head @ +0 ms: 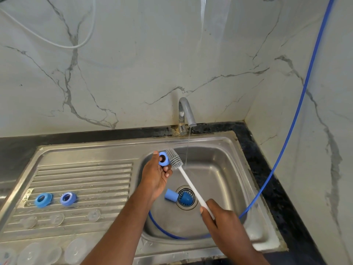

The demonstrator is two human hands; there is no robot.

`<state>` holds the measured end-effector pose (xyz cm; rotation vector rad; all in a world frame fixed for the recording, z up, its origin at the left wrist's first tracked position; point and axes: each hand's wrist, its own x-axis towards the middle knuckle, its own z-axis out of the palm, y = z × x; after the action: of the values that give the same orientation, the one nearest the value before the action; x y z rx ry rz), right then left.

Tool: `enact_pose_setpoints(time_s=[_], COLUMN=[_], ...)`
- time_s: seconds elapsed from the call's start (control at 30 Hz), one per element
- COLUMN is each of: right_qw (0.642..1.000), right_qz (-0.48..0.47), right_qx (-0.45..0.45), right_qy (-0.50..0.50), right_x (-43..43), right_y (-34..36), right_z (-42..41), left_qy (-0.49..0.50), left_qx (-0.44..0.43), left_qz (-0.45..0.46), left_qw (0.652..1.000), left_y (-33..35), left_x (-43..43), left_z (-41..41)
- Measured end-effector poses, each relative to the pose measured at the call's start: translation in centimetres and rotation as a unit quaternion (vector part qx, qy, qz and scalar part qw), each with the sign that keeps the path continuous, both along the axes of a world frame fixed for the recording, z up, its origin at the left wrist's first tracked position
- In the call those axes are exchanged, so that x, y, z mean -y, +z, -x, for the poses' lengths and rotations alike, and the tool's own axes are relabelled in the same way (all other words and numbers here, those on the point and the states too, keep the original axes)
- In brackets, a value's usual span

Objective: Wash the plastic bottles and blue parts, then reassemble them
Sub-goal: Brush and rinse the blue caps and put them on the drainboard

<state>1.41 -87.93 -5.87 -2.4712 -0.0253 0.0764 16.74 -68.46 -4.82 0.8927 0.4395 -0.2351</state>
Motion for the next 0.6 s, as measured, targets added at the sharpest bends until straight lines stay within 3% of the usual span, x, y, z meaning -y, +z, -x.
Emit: enact_pose_setpoints(time_s=[0.6], right_qw=[1.000], right_qz=[0.014], right_qx=[0.015], right_qy=[-0.004], right_x=[0.2], right_y=[0.2], right_z=[-0.1], left_qy=[-0.007], left_qx=[-0.008], left_qz=[0.065], left_qw=[0.998], left_y=[1.3], left_x=[0.7], left_z=[1.0])
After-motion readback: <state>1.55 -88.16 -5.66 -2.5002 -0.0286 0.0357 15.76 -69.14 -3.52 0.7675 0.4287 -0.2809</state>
